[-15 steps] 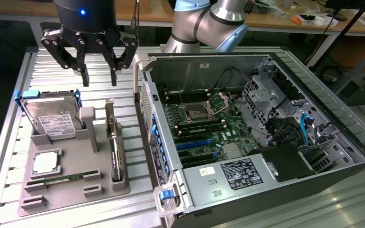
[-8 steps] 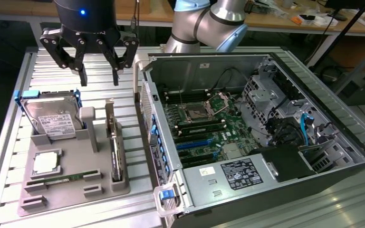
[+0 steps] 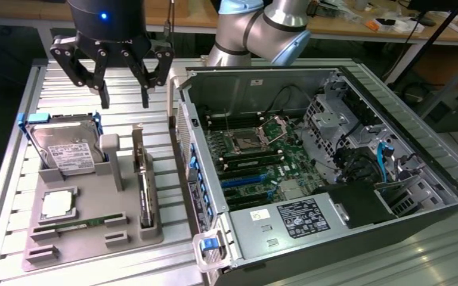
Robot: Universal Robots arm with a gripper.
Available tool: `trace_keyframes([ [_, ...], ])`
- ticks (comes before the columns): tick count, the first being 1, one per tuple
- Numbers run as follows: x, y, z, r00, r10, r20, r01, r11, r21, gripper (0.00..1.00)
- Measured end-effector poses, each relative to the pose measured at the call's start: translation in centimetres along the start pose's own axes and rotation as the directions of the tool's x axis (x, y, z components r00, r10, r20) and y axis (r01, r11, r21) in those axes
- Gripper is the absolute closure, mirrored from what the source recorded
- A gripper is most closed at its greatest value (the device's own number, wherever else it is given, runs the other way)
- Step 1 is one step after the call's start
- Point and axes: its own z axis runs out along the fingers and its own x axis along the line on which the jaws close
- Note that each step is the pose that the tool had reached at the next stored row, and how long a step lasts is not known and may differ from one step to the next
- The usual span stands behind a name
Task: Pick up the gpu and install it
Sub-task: 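Pick up the gpu and move the gpu toward the slot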
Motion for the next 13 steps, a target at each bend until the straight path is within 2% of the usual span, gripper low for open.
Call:
trace_keyframes([
  [13,-0.03,-0.55,0.26,1.0000,0.000,-0.0001,0.000,1.0000,0.0000,0.40],
])
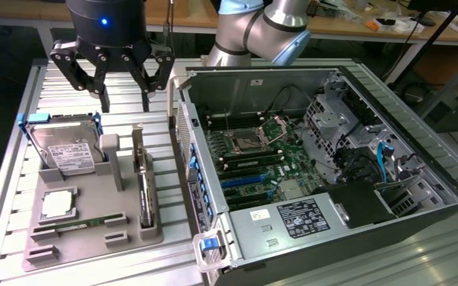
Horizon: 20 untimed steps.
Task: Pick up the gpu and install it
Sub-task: 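Pick up the gpu and move the gpu toward the slot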
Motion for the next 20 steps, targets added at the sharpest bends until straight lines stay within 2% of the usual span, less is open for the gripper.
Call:
trace_keyframes([
  [13,-0.19,0.00,0.20,1.0000,0.000,0.0001,0.000,1.0000,-0.0001,0.40],
  [20,-0.26,-0.05,0.74,1.0000,0.000,0.0001,0.000,1.0000,-0.0001,0.40],
])
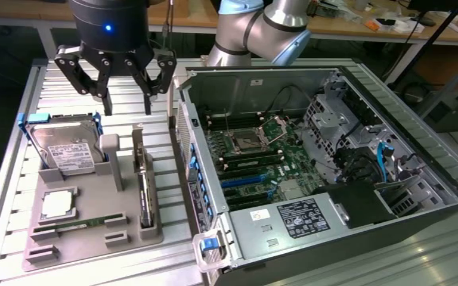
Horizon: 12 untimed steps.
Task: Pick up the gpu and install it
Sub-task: 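Pick up the gpu and move the gpu toward the slot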
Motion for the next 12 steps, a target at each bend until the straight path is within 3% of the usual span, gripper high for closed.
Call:
trace_keyframes([
  [12,-0.27,-0.12,0.63,1.0000,0.000,-0.0002,0.000,1.0000,0.0003,0.40],
])
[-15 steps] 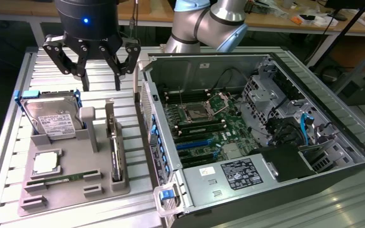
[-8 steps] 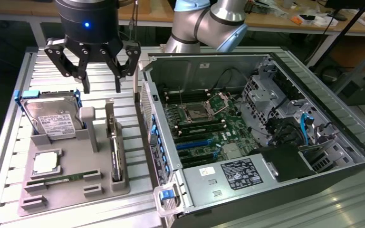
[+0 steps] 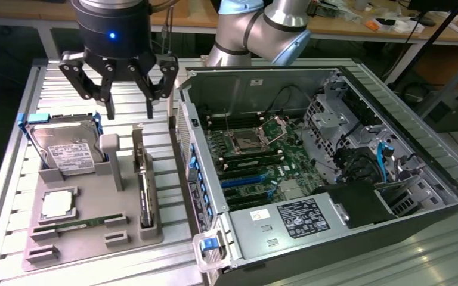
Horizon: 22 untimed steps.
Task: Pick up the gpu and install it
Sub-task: 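Pick up the gpu and move the gpu toward the slot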
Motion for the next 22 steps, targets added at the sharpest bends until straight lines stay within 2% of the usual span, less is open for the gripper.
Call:
trace_keyframes([
  [22,-0.32,-0.54,0.90,1.0000,0.000,0.0001,0.000,1.0000,-0.0001,0.40],
])
